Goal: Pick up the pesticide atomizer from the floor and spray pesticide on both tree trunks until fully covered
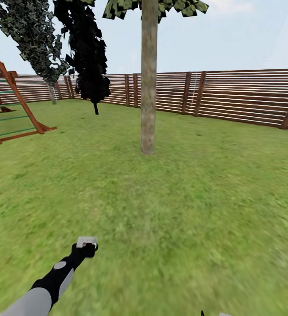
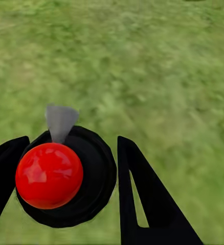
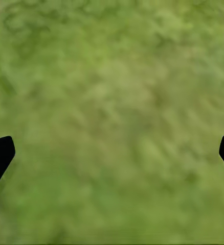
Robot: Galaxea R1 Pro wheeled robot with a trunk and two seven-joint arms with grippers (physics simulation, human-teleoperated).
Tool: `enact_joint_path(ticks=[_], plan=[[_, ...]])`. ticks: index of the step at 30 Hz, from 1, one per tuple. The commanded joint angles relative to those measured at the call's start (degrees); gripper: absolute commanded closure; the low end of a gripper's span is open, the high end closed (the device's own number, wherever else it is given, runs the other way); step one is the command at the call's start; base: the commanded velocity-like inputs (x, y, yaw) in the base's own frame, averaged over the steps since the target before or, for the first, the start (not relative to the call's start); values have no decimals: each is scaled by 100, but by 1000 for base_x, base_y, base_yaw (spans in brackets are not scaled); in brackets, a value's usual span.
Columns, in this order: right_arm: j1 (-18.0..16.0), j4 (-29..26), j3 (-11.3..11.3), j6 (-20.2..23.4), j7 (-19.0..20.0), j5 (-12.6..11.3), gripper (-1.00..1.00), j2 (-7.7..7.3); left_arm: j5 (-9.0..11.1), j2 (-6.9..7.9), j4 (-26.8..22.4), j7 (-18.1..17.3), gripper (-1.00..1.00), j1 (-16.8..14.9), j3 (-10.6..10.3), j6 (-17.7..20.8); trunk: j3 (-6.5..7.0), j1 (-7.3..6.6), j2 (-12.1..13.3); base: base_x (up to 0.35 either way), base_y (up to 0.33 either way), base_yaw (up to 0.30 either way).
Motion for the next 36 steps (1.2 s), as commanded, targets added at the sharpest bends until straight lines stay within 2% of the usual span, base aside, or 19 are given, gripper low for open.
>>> enact_joint_path(ticks=[1, 4, 7, 13, 36], plan=[[0, -12, -18, -1, -7, -15, -100, 56, 2, 0, -5, 1, 100, 0, 2, 2, 0, 0, 0, 339, 0, 0], [0, -63, -47, -9, -30, -29, -100, 46, 2, 0, -14, 0, 100, -2, 3, 4, 0, 0, 0, 339, 0, 0], [0, -290, -49, -21, -40, -31, -100, -130, 2, -1, -7, 4, 100, -3, 4, 4, 0, 0, 0, 339, 0, 0], [0, -338, -24, -28, -9, -6, -100, -177, 2, -14, 10, 8, 100, -2, -4, 7, 0, 0, 0, 339, 0, 0], [0, -339, 2, -37, 5, 4, -100, -180, 2, 7, -7, 9, 100, -3, 4, 10, 0, 0, 0, 339, 0, -33]])
